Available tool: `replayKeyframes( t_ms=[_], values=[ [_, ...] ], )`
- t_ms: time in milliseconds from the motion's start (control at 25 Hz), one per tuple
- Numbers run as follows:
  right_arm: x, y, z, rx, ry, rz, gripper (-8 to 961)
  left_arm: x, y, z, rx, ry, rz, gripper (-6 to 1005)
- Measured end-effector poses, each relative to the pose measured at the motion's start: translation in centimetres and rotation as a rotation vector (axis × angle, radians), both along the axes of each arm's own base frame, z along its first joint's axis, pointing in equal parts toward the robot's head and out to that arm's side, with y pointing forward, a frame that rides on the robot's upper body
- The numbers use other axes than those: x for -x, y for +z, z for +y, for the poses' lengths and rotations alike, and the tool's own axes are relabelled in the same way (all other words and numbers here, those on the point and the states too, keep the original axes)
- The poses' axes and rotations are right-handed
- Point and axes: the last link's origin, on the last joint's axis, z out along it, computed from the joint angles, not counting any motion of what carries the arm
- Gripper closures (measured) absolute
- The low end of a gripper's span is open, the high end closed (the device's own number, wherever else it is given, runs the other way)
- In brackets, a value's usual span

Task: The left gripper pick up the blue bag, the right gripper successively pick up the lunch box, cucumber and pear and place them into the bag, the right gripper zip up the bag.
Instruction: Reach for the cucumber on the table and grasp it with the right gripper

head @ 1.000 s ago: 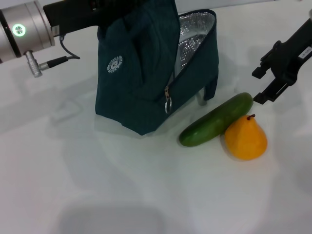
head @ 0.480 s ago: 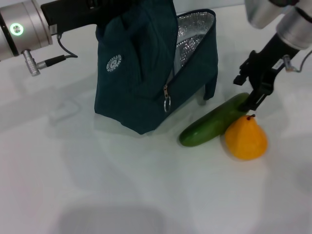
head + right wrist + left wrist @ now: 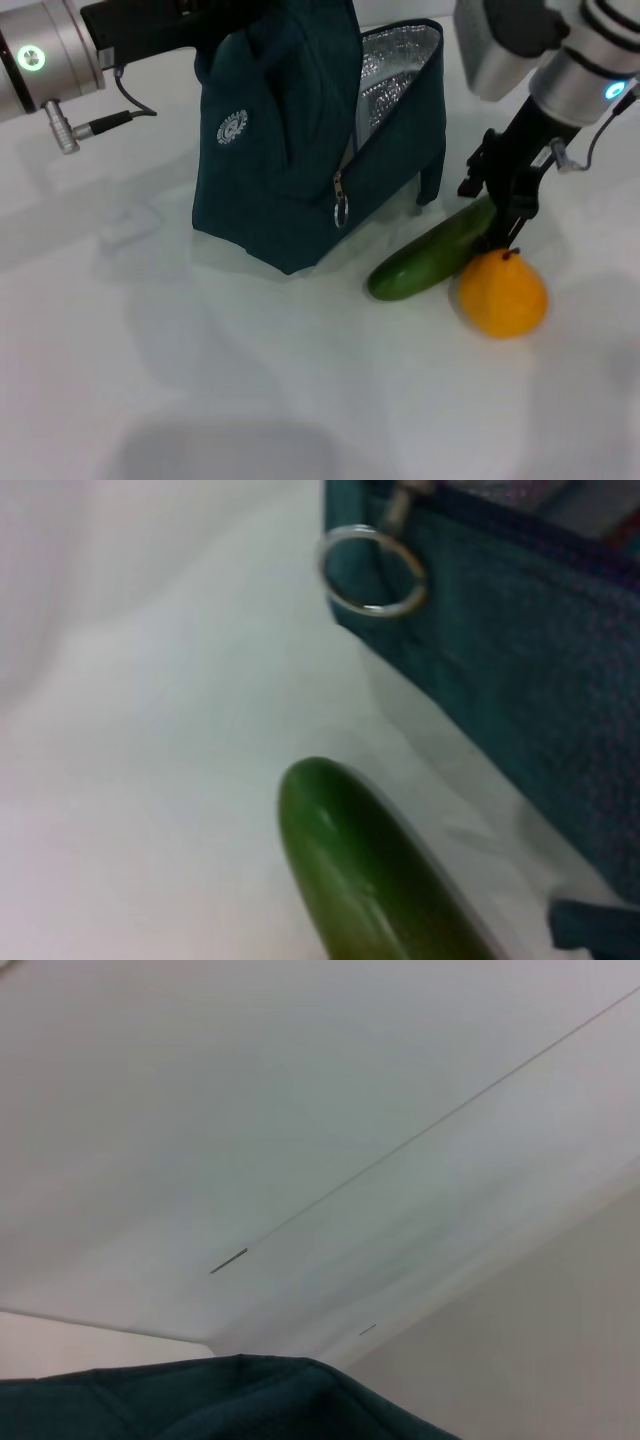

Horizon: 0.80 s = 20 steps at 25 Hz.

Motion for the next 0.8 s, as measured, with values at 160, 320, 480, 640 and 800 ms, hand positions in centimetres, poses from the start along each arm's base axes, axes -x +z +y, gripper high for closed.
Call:
replayKeyframes(
  t_ms=[160,320,480,640,800],
  values=[
    [0.1,-0.7,-0.3,0.015,0.004,-0.012,162,0.0,0.0,0.0,-0.003,-0.007,0.002,945],
    [0.2,-1.2,-0.5,0.022,0.002,-0.014,163,0.1,0.0,-0.1,-0.003,-0.009,0.003,945],
    [0.3,-1.5,-0.6,0.027,0.003,-0.010,164,0.3,0.0,-0.2,-0.004,-0.006,0.000,945],
    [0.3,-2.1,-0.8,0.030,0.004,-0.017,165,0.4,0.2,-0.4,-0.010,-0.011,-0.012,945],
    [0.1,-2.6,-0.9,0.030,-0.001,-0.034,166,0.5,0.3,-0.4,-0.010,-0.011,-0.012,945]
  ],
)
